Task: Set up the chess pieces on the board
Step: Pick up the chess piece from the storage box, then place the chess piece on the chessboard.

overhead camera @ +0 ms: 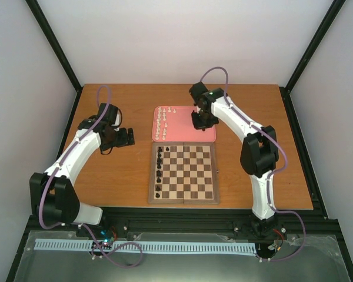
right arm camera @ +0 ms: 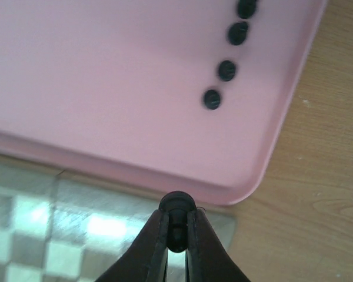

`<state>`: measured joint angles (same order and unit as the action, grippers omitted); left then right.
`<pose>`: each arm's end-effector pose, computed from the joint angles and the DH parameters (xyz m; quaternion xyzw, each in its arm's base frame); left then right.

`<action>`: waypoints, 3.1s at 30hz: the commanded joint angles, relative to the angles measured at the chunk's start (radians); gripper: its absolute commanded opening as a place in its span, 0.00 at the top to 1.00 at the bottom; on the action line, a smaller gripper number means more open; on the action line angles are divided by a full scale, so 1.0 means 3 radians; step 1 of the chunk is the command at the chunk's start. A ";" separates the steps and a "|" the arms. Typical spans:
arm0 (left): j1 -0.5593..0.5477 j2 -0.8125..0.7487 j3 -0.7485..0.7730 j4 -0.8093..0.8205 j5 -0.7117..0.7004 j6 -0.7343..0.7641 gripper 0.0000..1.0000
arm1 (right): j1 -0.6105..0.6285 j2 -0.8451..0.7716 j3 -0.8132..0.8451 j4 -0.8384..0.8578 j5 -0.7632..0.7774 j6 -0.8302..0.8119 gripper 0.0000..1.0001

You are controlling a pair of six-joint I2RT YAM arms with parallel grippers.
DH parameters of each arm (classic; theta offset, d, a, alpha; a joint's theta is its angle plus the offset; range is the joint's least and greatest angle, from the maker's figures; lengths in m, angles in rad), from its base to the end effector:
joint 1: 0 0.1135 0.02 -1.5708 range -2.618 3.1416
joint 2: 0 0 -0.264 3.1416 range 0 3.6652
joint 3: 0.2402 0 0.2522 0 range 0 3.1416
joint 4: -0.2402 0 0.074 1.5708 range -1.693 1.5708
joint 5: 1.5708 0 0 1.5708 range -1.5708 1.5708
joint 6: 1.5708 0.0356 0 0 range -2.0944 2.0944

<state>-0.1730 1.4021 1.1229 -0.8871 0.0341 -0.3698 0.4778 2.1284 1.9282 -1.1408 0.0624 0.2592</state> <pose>0.2666 -0.0478 0.2632 -0.0928 0.9751 -0.0699 0.1890 0.3888 0.1988 0.2409 -0.1047 0.9874 0.0124 0.1181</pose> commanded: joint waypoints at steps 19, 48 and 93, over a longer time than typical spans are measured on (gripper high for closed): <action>0.0009 -0.0289 -0.0020 0.0001 0.0039 0.0008 0.00 | 0.1209 0.0149 0.0090 -0.0133 -0.0530 0.0325 0.94; 0.0009 -0.0190 0.0000 0.0040 -0.0001 0.0016 0.00 | 0.1245 0.0605 0.0404 -0.0156 -0.0674 0.0223 0.93; 0.0009 -0.0164 -0.0020 0.0084 0.0097 0.0026 0.00 | 0.0979 0.0010 0.0642 -0.0299 -0.0150 0.0327 0.53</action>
<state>-0.1730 1.3533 1.1122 -0.8852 0.0525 -0.3698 0.8284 2.1685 2.0727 -1.2198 -0.0387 0.3481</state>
